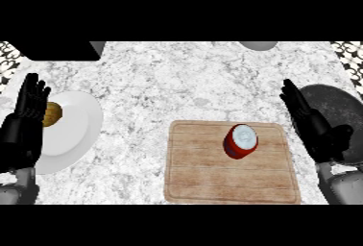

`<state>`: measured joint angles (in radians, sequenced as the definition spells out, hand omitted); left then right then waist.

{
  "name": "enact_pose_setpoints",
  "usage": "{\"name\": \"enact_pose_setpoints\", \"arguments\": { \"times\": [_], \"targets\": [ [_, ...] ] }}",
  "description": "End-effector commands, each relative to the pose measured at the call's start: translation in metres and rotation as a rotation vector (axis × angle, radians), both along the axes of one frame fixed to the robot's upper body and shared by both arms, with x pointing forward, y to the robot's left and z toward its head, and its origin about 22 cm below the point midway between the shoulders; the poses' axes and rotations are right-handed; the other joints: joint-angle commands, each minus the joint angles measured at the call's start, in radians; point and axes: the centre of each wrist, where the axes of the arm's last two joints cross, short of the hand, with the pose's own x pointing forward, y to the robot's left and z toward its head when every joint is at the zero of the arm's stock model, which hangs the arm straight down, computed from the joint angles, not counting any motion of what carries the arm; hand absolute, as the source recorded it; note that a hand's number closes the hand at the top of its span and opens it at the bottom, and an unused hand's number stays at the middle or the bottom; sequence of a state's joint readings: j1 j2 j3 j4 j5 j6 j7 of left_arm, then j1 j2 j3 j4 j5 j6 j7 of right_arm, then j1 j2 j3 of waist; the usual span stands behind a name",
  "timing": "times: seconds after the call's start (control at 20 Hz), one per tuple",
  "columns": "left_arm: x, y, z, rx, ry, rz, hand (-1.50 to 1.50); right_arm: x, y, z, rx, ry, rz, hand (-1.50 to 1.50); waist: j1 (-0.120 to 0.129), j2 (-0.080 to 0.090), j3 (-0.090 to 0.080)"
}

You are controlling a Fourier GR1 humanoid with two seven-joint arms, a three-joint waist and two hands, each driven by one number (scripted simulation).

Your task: Pick the can from the cutting board and place it in the pan

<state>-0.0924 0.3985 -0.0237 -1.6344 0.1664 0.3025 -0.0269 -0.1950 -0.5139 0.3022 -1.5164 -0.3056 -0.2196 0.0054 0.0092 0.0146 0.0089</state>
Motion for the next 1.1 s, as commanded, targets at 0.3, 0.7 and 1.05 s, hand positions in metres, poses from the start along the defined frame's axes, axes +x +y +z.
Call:
{"name": "enact_pose_setpoints", "arguments": {
  "times": [0.3,0.7,1.05],
  "targets": [
    [-0.008,-0.076,-0.029,-0.124,0.065,-0.338,0.00,0.038,0.000,0.076,-0.248,-0.263,0.443,1.50,-0.001,-0.005,-0.013],
    [-0.003,-0.111,-0.046,-0.144,0.085,-0.360,0.00,0.047,-0.095,0.038,-0.022,-0.255,0.604,-1.50,0.000,-0.008,-0.007],
    [-0.025,-0.094,-0.060,-0.153,0.097,-0.360,0.00,0.074,-0.068,0.076,-0.247,-0.252,0.698,-1.50,0.006,-0.015,-0.009]
  ]
}}
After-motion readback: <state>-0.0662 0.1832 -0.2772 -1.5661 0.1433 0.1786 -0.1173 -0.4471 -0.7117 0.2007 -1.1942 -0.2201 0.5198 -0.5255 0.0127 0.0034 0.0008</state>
